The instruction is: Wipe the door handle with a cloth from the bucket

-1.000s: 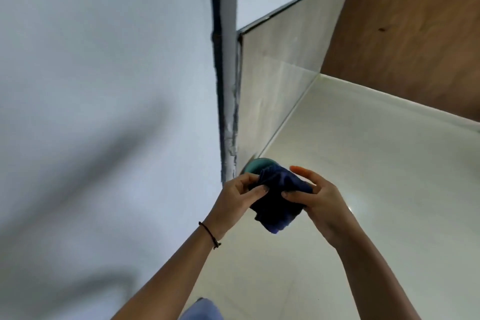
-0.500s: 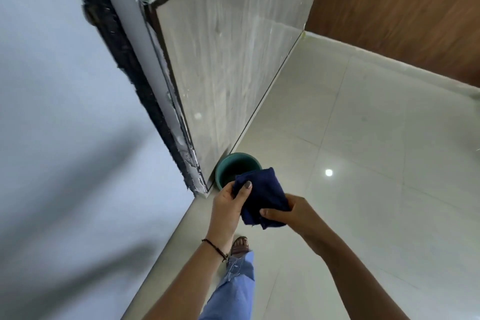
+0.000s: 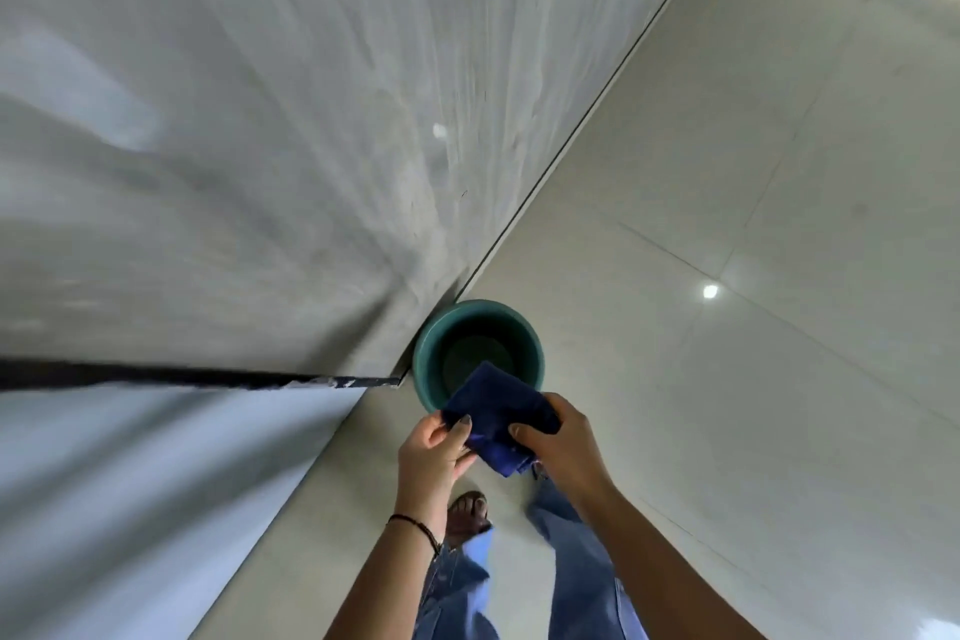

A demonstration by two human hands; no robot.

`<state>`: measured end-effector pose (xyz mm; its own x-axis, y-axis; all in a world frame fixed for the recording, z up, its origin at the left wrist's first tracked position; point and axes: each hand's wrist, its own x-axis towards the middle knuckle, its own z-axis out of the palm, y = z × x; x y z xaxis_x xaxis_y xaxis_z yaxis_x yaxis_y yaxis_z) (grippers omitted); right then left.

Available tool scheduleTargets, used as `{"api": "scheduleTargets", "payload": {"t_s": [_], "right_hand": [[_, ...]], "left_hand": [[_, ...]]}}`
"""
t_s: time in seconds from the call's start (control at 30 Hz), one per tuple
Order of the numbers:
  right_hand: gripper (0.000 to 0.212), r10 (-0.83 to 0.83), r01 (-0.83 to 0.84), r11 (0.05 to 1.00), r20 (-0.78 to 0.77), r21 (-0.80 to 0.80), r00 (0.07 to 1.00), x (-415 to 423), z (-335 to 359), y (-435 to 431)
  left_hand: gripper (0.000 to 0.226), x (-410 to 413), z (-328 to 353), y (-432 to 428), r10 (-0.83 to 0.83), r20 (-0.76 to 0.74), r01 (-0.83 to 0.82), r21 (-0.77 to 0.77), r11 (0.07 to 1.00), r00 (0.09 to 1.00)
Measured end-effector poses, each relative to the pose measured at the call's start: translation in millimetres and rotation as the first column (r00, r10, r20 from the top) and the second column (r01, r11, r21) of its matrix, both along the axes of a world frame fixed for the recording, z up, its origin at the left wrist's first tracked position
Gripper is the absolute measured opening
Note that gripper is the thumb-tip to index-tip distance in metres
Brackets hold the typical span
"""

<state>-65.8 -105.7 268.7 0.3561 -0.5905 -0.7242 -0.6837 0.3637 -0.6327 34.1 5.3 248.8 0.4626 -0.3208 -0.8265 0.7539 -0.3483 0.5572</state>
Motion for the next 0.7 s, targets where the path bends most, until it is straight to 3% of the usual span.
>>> {"api": "scheduleTargets", "payload": {"t_s": [0.17,0.4,0.53,0.7], "right_hand": [[0.036,0.073,-0.072,0.996,-0.005,0.048,0.997,22,-147,-42],[0.048,0.027,-0.013,0.99,-0.099,0.139,0.995,56,-351,-54],[0.05,0.014,0.01,0.987,-0.153,0.161,0.988,76,-433,-55],[0.044,-0.036,0.083,0.975,-0.223,0.204,0.974,99,-483,-55]], "left_hand": [[0.024,11,-144,-44,0.143,-0.004,-0.14,0.158,0.977,0.99],[0.04,26,-350,-73,0.233,0.023,-0.227,0.339,0.913,0.972],[0.036,42,-435,-83,0.188,0.05,-0.192,0.408,0.893,0.981],[0.038,45,-483,-92,0.155,0.082,-0.176,0.478,0.86,0.984]]}}
